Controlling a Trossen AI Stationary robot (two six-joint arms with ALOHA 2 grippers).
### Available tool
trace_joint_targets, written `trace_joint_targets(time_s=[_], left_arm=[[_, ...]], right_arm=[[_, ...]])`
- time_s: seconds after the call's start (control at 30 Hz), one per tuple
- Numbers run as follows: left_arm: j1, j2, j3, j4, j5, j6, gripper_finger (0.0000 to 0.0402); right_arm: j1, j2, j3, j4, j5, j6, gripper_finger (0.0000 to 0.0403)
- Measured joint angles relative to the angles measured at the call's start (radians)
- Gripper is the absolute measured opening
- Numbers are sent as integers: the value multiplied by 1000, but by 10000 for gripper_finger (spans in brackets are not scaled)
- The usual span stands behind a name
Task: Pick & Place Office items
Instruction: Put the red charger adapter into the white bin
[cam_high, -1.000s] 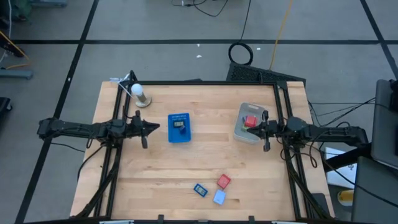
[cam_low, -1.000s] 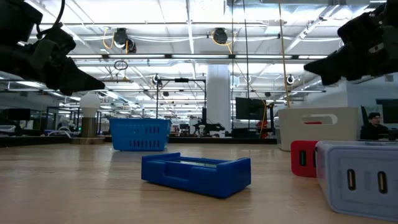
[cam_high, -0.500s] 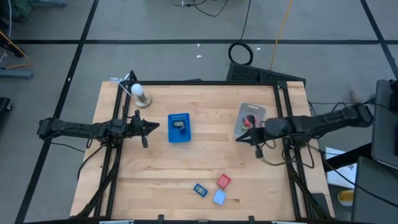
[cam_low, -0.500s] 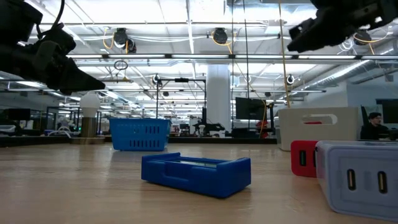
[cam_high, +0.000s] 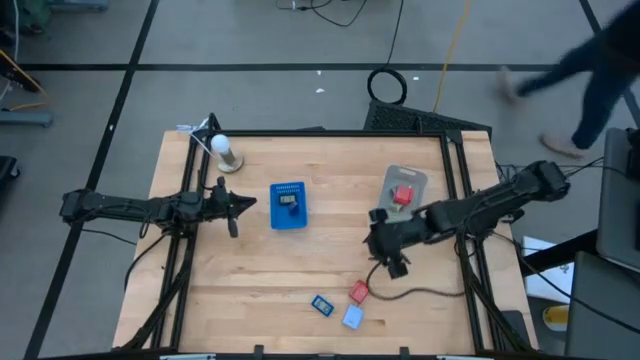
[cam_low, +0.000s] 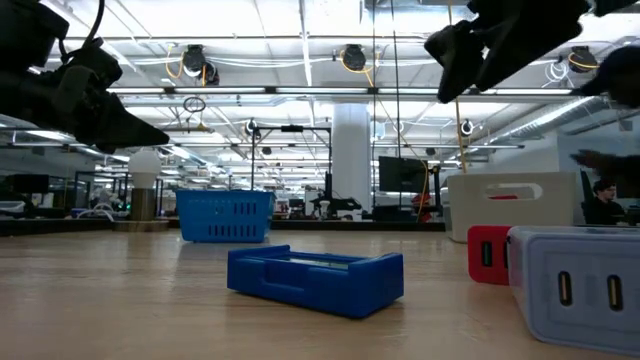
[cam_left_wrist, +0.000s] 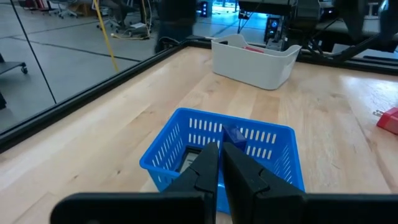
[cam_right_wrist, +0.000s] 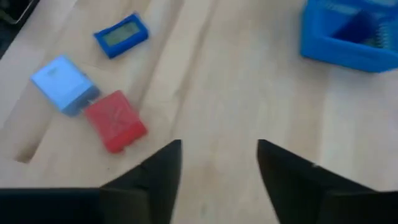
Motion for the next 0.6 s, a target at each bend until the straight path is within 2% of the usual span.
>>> trace_joint_targets(time_s=[0.13, 0.27, 0.4, 0.6], left_arm=[[0, 0, 0, -1, 1, -13, 21], [0, 0, 0, -1, 2, -19, 21], [0, 0, 0, -2, 3, -20, 21], [0, 0, 0, -1, 33, -18, 21]], right_arm=[[64, 99, 58, 10, -33, 27, 274], [127, 201, 97, 64, -51, 33, 318], [156, 297, 156, 60, -55, 10, 334], [166, 357, 184, 29, -106, -139, 336]])
